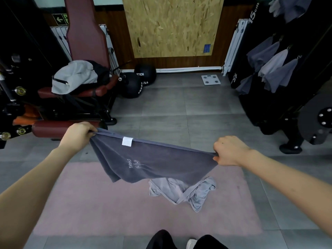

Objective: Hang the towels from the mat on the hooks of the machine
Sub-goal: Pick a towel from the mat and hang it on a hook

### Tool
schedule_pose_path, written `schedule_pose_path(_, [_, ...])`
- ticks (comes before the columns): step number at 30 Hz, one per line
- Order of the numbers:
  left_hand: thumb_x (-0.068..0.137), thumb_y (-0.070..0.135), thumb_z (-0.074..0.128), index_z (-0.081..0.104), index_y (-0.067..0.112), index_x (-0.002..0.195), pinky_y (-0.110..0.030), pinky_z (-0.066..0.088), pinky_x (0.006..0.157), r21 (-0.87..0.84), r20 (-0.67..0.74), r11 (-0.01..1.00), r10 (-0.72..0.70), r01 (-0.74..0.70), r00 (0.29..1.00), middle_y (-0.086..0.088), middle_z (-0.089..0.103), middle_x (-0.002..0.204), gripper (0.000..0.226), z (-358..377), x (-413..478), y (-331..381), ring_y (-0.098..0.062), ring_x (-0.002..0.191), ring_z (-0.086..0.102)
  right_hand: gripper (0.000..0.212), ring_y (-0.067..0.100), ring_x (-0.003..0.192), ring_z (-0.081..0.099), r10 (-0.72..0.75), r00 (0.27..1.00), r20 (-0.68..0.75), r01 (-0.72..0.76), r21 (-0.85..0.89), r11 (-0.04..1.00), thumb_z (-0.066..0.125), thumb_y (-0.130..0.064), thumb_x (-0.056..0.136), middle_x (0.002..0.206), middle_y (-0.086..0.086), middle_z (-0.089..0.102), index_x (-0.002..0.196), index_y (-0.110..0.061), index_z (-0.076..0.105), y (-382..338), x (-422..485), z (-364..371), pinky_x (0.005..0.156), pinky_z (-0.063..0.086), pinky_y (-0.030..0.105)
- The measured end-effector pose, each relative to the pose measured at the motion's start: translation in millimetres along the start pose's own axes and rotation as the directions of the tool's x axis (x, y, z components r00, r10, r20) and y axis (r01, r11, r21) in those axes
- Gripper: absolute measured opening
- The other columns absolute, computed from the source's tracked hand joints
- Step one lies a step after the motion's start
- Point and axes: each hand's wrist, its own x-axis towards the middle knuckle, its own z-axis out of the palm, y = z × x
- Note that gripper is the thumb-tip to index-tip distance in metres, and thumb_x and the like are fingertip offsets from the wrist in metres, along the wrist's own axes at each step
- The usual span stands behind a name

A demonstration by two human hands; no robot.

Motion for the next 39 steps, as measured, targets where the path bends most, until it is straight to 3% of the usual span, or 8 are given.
schedule_pose_path(7, [0.075, -0.009, 0.065, 0.072, -0.004, 0.086, -0.040, 0.045, 0.081, -0.045, -0.035, 0.990, -0.134, 0.133, 0.990, -0.020, 0.068, 0.094, 0.014, 5, -6, -2, -0.039, 0.090, 0.061, 0.018, 0.021, 0.089, 0.053, -0.297, 0.853, -0.430, 0.497, 0.491, 0.716, 0.058, -0.003, 0.063, 0.083, -0.002, 0.064, 0.054, -0.016, 0.050, 6, -17, -2, 0.071, 0.046, 0.027])
schedule_pose_path(13, [0.076, -0.009, 0.062, 0.072, -0.002, 0.085, -0.038, 0.045, 0.082, -0.107, -0.057, 0.964, -0.252, 0.245, 0.966, -0.019, 0.069, 0.095, 0.015, 4, 1, 1, -0.038, 0.092, 0.060, 0.030, 0.009, 0.089, 0.051, -0.121, 0.914, -0.386, 0.405, 0.870, 0.281, 0.064, -0.010, 0.067, 0.083, -0.011, 0.064, 0.048, -0.020, 0.043, 6, -25, -36, 0.082, 0.037, 0.019])
schedule_pose_path(18, [0.075, -0.008, 0.064, 0.073, -0.003, 0.083, -0.040, 0.046, 0.080, -0.083, -0.057, 0.957, -0.284, 0.279, 0.957, -0.021, 0.070, 0.092, 0.013, 5, 0, -9, -0.040, 0.091, 0.060, 0.027, 0.007, 0.075, 0.045, -0.104, 0.932, -0.348, 0.308, 0.606, 0.734, 0.069, -0.049, 0.072, 0.065, -0.012, 0.050, 0.056, -0.038, 0.050, 24, -20, -36, 0.080, 0.035, 0.026])
schedule_pose_path(24, [0.074, -0.006, 0.069, 0.073, -0.002, 0.084, -0.036, 0.044, 0.081, -0.120, 0.032, 0.964, -0.236, 0.239, 0.971, -0.019, 0.070, 0.092, 0.012, 5, -3, -15, -0.037, 0.090, 0.061, 0.010, 0.021, 0.077, 0.053, -0.026, 0.894, -0.447, 0.110, 0.164, 0.980, 0.071, -0.030, 0.074, 0.070, -0.008, 0.067, 0.081, -0.023, 0.070, 27, -9, -20, 0.061, 0.044, 0.032])
schedule_pose_path(29, [0.069, -0.006, 0.076, 0.070, 0.006, 0.073, -0.020, 0.041, 0.074, -0.245, 0.123, 0.960, -0.107, 0.134, 0.987, -0.012, 0.069, 0.081, 0.014, 3, -14, -18, -0.027, 0.079, 0.062, 0.038, 0.026, 0.092, 0.055, 0.289, 0.882, -0.371, -0.210, 0.238, 0.948, 0.070, -0.034, 0.075, 0.082, 0.003, 0.071, 0.111, -0.022, 0.065, 31, 0, -15, 0.063, 0.039, 0.028])
schedule_pose_path(34, [0.067, -0.004, 0.078, 0.059, 0.016, 0.080, -0.014, 0.045, 0.063, -0.397, 0.269, 0.894, -0.105, 0.209, 0.958, -0.006, 0.062, 0.074, 0.031, -10, -9, 0, -0.024, 0.068, 0.058, 0.019, 0.020, 0.090, 0.052, 0.383, 0.887, -0.257, -0.386, 0.041, 0.921, 0.065, -0.037, 0.077, 0.082, -0.003, 0.069, 0.090, -0.025, 0.072, 40, 8, -21, 0.060, 0.036, 0.023])
schedule_pose_path(37, [0.070, -0.005, 0.076, 0.073, 0.011, 0.081, -0.006, 0.047, 0.062, -0.394, 0.432, 0.891, -0.039, 0.227, 0.901, -0.004, 0.072, 0.074, 0.020, -22, -3, 9, -0.015, 0.068, 0.067, 0.012, 0.016, 0.082, 0.053, 0.450, 0.877, -0.168, -0.361, 0.388, 0.848, 0.079, -0.033, 0.066, 0.076, -0.005, 0.069, 0.074, -0.029, 0.071, 61, 10, -23, 0.064, 0.042, 0.024])
schedule_pose_path(39, [0.072, -0.004, 0.074, 0.076, 0.010, 0.079, -0.011, 0.050, 0.066, -0.439, 0.560, 0.846, -0.006, 0.303, 0.829, -0.005, 0.074, 0.077, 0.016, -32, -5, 6, -0.010, 0.071, 0.068, 0.016, 0.012, 0.070, 0.057, 0.399, 0.917, -0.015, -0.235, 0.788, 0.569, 0.085, -0.021, 0.062, 0.071, -0.004, 0.068, 0.066, -0.024, 0.070, 75, 6, -30, 0.065, 0.044, 0.026])
